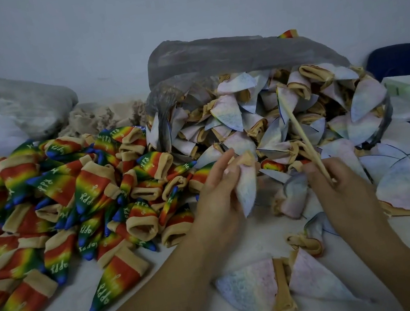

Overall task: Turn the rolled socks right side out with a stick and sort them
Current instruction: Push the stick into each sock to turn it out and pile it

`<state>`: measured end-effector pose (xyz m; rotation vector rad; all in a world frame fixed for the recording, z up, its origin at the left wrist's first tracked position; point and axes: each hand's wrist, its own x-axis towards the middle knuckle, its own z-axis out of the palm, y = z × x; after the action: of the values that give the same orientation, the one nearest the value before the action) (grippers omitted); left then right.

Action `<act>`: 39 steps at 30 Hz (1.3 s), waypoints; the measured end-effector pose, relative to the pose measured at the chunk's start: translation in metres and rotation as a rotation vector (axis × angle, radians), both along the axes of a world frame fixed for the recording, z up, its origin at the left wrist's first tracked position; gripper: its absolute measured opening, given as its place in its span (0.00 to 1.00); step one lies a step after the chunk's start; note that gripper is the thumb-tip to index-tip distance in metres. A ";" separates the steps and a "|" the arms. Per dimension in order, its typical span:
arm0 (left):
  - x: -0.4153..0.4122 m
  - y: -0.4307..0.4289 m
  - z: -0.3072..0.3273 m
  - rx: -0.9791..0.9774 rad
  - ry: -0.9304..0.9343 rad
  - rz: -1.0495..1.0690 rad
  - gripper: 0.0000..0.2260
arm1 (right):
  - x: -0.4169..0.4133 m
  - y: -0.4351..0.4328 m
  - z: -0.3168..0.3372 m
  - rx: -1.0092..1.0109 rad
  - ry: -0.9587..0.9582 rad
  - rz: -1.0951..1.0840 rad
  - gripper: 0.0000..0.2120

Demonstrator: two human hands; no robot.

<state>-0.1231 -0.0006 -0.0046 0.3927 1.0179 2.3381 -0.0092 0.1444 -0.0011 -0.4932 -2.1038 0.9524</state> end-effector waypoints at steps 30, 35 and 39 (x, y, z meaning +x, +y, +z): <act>0.018 0.005 -0.012 -0.534 0.746 0.105 0.23 | -0.002 -0.015 0.002 0.203 -0.011 0.246 0.12; 0.015 0.004 -0.011 -0.563 0.726 0.139 0.24 | -0.002 -0.023 0.003 0.041 0.022 0.315 0.10; 0.019 0.005 -0.006 -0.575 0.854 0.194 0.21 | -0.004 -0.024 0.004 -0.160 0.068 0.377 0.10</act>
<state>-0.1036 0.0046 -0.0108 1.1319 2.1196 1.8810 -0.0129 0.1208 0.0028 -0.1379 -2.1076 1.3389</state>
